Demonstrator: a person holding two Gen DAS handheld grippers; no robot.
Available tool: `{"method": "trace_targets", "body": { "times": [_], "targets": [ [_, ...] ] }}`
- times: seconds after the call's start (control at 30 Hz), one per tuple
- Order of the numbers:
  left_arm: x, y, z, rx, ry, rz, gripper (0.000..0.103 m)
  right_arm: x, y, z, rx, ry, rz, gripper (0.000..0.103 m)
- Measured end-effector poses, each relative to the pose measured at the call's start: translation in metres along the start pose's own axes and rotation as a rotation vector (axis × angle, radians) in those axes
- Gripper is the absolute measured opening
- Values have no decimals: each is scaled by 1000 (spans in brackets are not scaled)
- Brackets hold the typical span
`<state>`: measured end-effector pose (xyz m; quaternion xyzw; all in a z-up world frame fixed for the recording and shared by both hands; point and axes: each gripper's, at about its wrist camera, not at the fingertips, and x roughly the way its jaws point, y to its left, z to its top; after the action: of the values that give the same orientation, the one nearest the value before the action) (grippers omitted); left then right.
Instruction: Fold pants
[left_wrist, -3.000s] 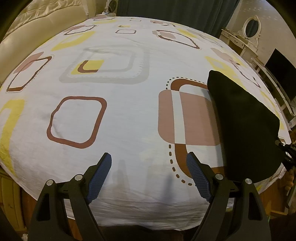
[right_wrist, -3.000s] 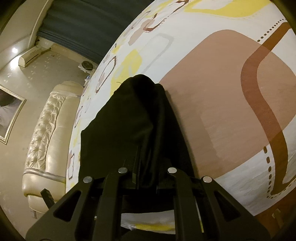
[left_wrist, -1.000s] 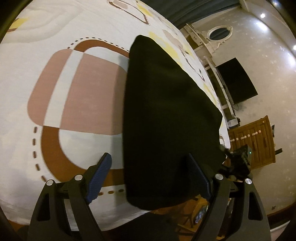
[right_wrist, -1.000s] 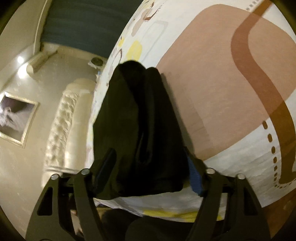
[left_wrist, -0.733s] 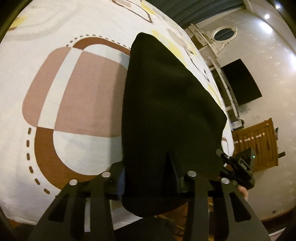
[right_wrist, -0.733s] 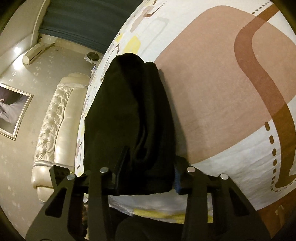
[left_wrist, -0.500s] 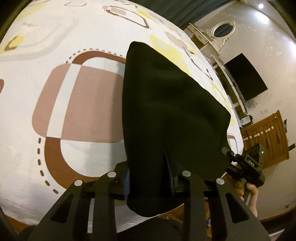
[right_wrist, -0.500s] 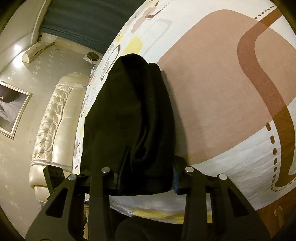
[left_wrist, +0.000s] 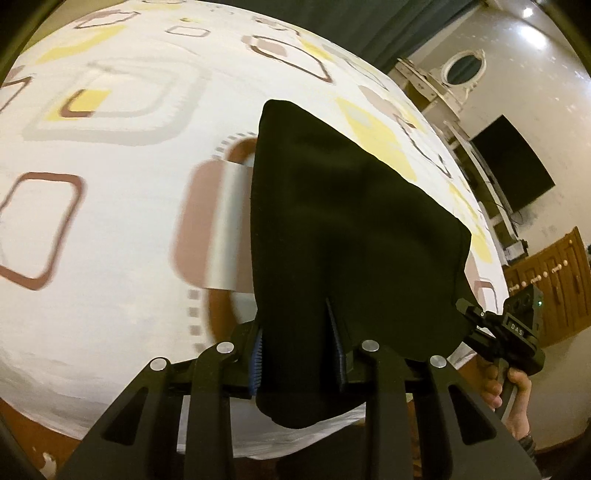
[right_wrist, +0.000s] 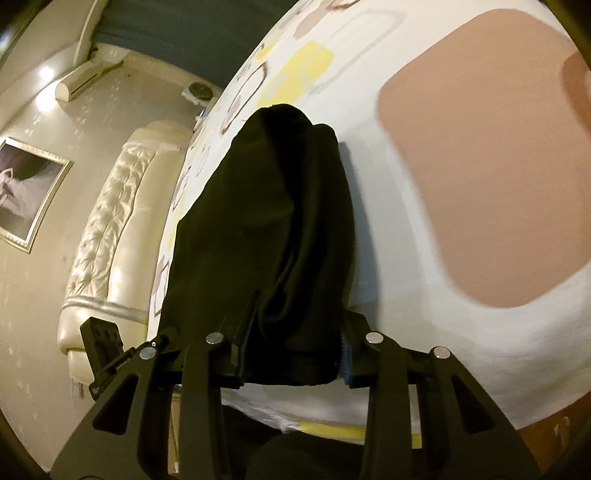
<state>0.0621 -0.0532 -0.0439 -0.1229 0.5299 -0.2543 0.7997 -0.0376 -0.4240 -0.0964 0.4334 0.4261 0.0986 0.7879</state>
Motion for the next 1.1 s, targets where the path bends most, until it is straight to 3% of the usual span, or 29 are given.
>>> {"method": "trace_targets", "body": {
  "times": [0.37,0.87,0.97,1.1],
  "targets": [
    [-31,46,-8,-25,-34,73,30,44,36,-12,-45,72,38,34],
    [-24,45,-11,-20,-45,78,34,45,30,-14,-24,73,62,35],
    [-23,47,-11,-10,-44,57,39,43,28,-14,-3,70,82,39],
    [-26,56,-6,-16,-48,10,64,39,29,-9,13,79,119,49]
  ]
}}
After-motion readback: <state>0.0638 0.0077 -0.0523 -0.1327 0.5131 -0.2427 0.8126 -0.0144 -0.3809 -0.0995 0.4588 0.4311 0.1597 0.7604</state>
